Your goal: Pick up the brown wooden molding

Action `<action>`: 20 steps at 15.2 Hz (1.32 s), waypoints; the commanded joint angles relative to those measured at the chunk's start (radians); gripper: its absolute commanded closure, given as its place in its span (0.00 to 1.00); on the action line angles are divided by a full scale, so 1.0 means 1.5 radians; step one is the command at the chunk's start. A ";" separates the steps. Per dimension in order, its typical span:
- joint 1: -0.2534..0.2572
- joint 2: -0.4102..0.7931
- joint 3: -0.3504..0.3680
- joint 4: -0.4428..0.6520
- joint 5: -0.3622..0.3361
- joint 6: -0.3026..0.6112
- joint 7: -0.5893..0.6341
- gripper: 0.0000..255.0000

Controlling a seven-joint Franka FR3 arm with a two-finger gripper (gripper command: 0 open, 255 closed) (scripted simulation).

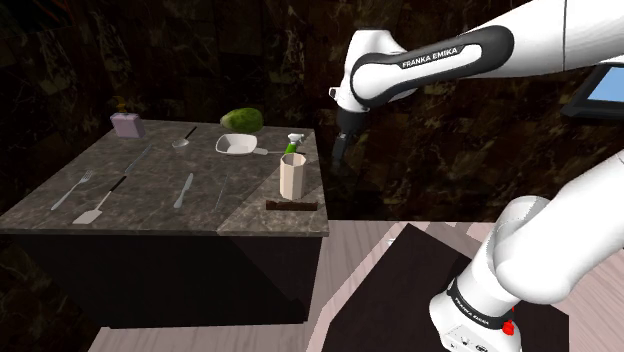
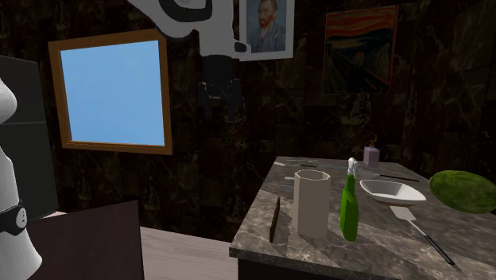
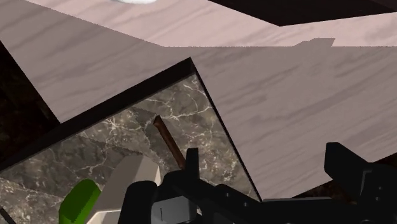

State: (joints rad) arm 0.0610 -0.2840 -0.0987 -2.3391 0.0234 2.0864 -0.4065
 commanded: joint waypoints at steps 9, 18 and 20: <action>0.008 0.260 -0.009 0.108 0.007 0.128 -0.118 0.00; 0.000 0.497 0.007 0.278 0.002 0.178 -0.199 0.00; -0.002 0.550 0.011 0.324 -0.002 0.181 -0.214 0.00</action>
State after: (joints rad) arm 0.0566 0.5043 -0.0856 -1.8857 0.0246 2.3567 -0.7197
